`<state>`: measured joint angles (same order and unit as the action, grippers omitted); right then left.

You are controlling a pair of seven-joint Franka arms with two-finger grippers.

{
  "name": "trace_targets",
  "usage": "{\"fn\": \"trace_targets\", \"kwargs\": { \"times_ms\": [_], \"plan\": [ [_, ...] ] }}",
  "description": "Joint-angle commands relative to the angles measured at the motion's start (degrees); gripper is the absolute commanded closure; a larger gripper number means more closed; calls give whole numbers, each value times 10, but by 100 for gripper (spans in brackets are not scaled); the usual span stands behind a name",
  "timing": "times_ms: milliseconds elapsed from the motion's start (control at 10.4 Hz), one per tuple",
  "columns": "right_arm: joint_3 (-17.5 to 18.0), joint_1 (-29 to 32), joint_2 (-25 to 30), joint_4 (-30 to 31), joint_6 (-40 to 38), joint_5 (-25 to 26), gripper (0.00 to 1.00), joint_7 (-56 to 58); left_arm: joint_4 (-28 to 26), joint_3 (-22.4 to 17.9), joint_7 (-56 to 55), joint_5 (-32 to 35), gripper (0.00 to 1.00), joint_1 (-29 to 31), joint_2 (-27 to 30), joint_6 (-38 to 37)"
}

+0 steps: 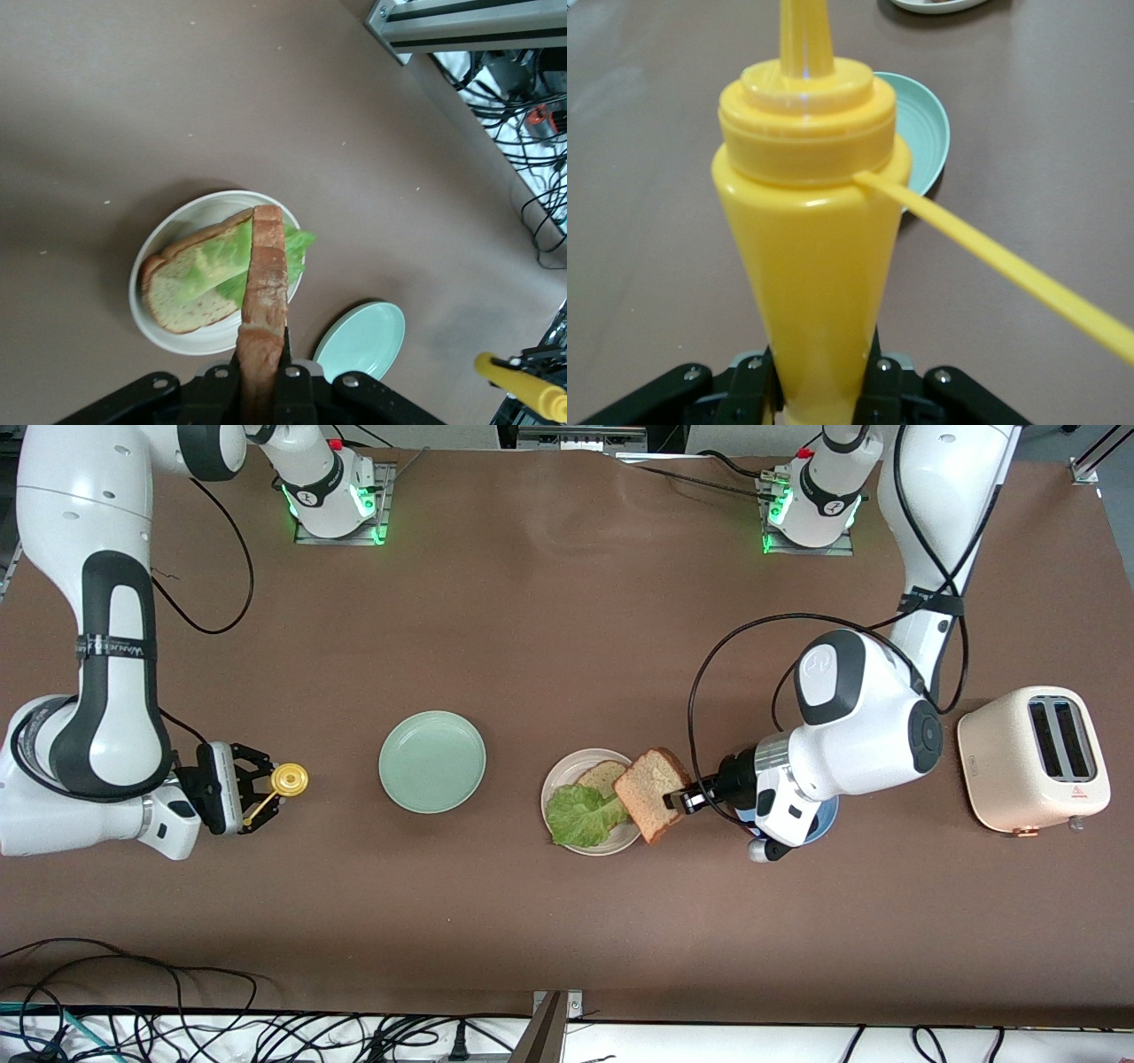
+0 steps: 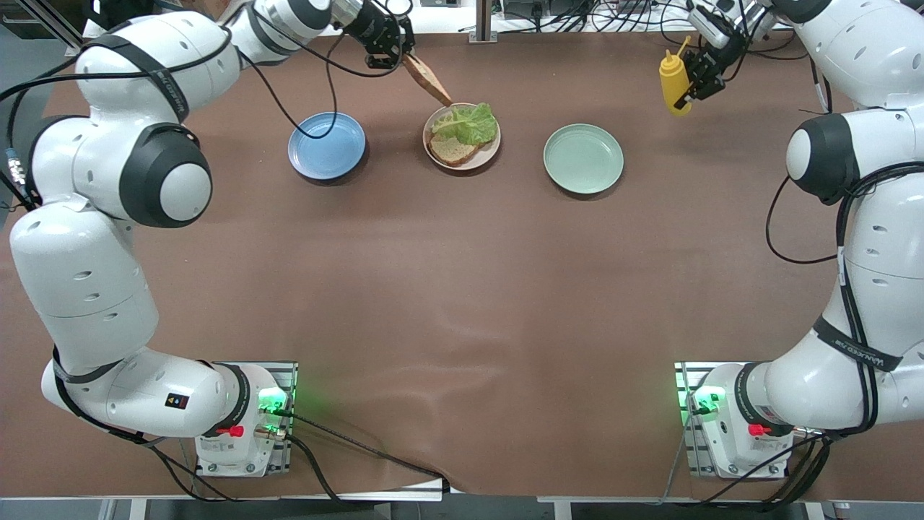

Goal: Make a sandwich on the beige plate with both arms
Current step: 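Lower the bread onto the lettuce with the left gripper while the right sets the bottle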

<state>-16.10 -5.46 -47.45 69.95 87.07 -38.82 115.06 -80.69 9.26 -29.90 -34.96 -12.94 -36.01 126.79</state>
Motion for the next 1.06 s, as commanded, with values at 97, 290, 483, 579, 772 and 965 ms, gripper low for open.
{"fn": "trace_targets", "kwargs": {
  "times_ms": [97, 290, 483, 579, 772, 965],
  "plan": [
    [9, 36, -18, 57, -8, -74, 100, 110, 6, 0, 1, -26, 100, -42, -34, 94],
    [9, 44, -34, 67, -18, -99, 100, 135, 5, 0, 1, -33, 100, -57, -49, 131],
    [9, 47, -35, 98, -20, -130, 100, 139, 5, 0, 0, -41, 100, -70, -61, 154],
    [9, 47, -35, 105, -19, -136, 100, 139, 5, 0, -2, -42, 100, -77, -61, 154],
    [9, 46, -48, 108, -20, -155, 100, 141, 3, 0, -5, -42, 100, -83, -65, 154],
    [9, 45, -58, 108, -20, -172, 100, 155, 2, 0, -4, -40, 100, -84, -74, 154]
  ]
}}
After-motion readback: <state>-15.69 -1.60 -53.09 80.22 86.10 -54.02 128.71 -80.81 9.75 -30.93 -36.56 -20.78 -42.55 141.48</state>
